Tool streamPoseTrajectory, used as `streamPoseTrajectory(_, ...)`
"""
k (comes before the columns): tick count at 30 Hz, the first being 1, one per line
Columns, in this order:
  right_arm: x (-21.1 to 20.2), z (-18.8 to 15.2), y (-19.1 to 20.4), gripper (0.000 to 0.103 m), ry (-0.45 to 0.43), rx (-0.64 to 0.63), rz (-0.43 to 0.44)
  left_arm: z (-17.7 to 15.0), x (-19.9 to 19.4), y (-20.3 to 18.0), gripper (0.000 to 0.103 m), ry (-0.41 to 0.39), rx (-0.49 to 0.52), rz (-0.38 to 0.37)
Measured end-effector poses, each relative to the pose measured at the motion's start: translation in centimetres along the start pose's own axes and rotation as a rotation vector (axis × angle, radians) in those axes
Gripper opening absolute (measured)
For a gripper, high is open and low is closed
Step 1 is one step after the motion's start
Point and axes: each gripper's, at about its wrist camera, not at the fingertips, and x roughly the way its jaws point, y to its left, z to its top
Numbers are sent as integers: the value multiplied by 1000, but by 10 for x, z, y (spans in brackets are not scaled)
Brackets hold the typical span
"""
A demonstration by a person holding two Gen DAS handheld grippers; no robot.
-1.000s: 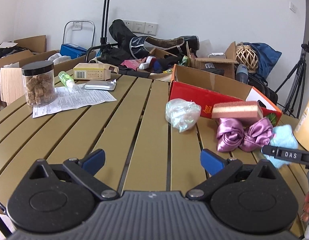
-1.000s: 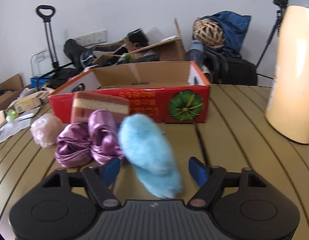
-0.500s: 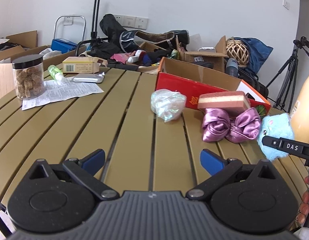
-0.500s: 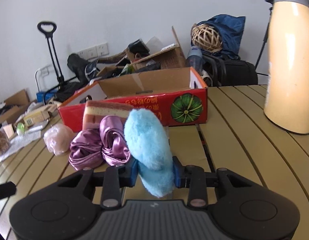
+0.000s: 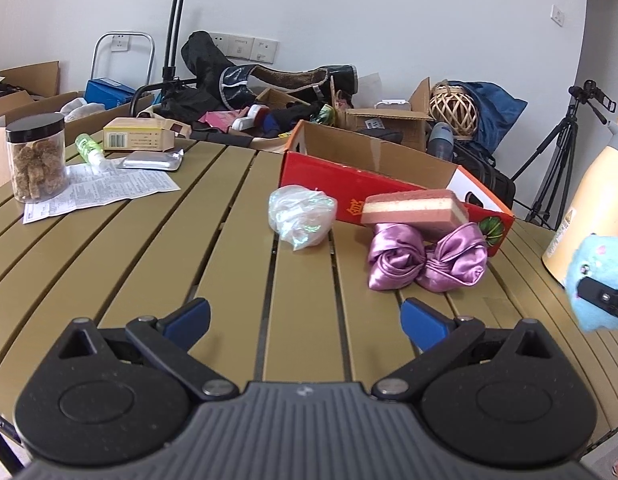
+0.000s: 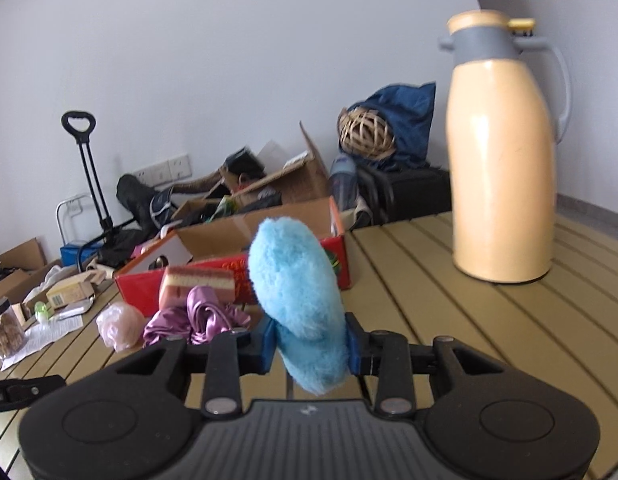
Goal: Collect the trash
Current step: 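Move the left gripper to the clear plastic bag and close on it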
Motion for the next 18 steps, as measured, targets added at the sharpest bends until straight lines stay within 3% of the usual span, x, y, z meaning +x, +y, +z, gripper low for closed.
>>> streamPoseTrajectory(12,-55,-19,-26,33,-1,12,-78,4,7,1,103,18,-8,-4)
streamPoseTrajectory(18,-56,-34,-40,33,-12,39,-101,4,7,4,103,23,0,9)
